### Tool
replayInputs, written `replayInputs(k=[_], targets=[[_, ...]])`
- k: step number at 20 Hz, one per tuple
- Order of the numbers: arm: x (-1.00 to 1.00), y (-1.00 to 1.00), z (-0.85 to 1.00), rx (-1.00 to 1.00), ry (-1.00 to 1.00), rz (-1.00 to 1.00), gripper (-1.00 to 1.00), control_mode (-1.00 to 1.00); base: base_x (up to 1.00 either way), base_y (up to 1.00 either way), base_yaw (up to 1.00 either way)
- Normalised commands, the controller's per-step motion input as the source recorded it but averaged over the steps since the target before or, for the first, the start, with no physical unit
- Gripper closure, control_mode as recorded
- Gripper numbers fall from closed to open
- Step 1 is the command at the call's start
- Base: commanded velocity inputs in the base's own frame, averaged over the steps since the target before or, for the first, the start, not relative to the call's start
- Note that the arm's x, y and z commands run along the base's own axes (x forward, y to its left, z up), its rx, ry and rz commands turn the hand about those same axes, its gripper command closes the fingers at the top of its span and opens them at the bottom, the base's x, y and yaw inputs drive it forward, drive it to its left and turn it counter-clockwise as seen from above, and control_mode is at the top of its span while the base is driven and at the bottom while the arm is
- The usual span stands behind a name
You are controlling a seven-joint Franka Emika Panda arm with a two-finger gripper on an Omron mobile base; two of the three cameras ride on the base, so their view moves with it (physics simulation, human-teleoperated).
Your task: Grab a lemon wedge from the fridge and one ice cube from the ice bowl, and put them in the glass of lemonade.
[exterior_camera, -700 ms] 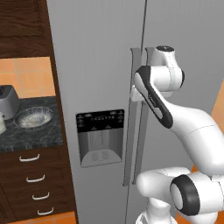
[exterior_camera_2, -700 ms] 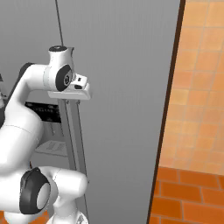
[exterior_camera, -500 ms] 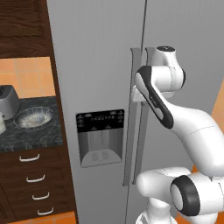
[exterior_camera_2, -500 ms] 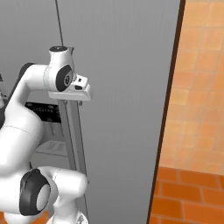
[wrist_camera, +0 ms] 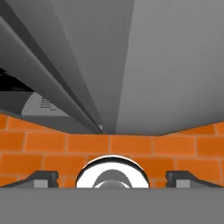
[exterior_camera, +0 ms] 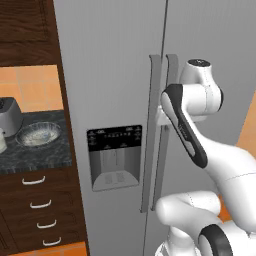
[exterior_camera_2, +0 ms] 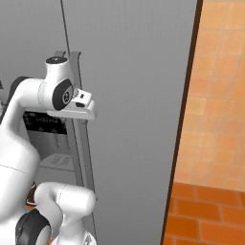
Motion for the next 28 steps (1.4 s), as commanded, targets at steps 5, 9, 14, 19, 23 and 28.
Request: replayInputs(k=[5, 9, 14, 19, 23, 28], targets=[[-0.32, 0.0, -0.38, 0.06, 0.01, 0.0, -1.0, -1.0, 0.0, 0.0, 0.0], [0.0, 0.0, 0.0, 0.0, 0.02, 0.0, -1.0, 1.0, -0.12, 0.01, 0.0], [0.0, 0.0, 0.0, 0.0, 0.0, 0.0, -1.0, 1.0, -0.73, 0.24, 0.0], [0.0, 0.0, 0.0, 0.0, 0.0, 0.0, -1.0, 1.0, -0.74, 0.04, 0.0], [0.0, 0.0, 0.0, 0.0, 0.0, 0.0, -1.0, 1.0, -0.24, 0.08, 0.0], [0.0, 0.0, 0.0, 0.0, 0.0, 0.0, -1.0, 1.0, -0.02, 0.05, -0.02]])
